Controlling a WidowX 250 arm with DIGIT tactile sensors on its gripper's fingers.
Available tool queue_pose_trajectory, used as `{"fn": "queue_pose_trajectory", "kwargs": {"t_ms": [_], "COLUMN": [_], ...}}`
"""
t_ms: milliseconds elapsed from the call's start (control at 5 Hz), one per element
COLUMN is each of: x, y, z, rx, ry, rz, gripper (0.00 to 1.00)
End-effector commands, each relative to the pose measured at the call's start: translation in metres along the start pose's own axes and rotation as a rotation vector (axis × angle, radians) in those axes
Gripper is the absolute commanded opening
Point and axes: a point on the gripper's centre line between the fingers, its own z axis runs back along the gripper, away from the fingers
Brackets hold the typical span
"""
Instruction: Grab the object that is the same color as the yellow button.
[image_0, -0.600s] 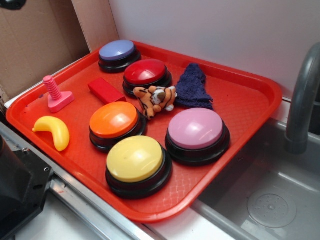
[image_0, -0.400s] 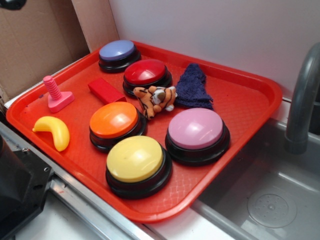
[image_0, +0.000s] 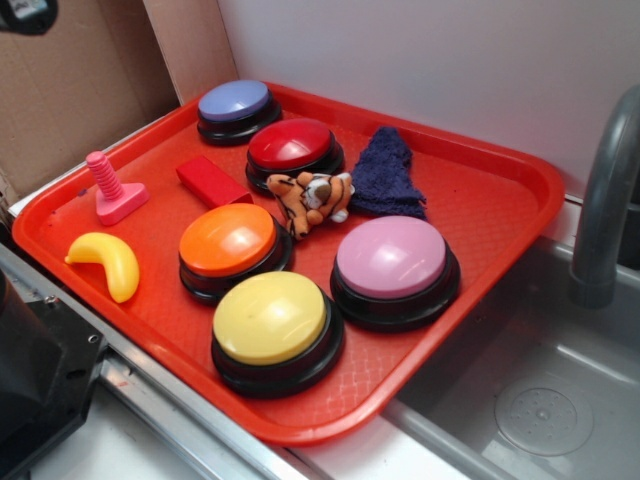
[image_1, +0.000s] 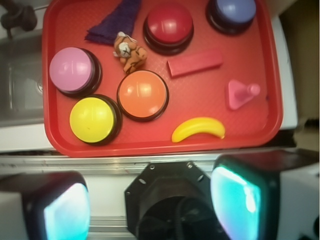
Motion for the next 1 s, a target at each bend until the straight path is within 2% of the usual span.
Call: {"fn": "queue_pose_trajectory", "kwargs": {"t_ms": [0, 400, 600, 800], "x": [0.016, 0.029, 0.024, 0.028], "y": [0.019, 0.039, 0.046, 0.053], "z": [-0.013, -0.041, -0.059, -0.079], "rx": [-0.038, -0.039, 0.006, 0.013], "ry": [-0.029, -0.011, -0.044, -0.006], "rz": [0.317, 0.641, 0.832, 1.001], "gripper": [1.0, 1.0, 1.0, 1.0]}}
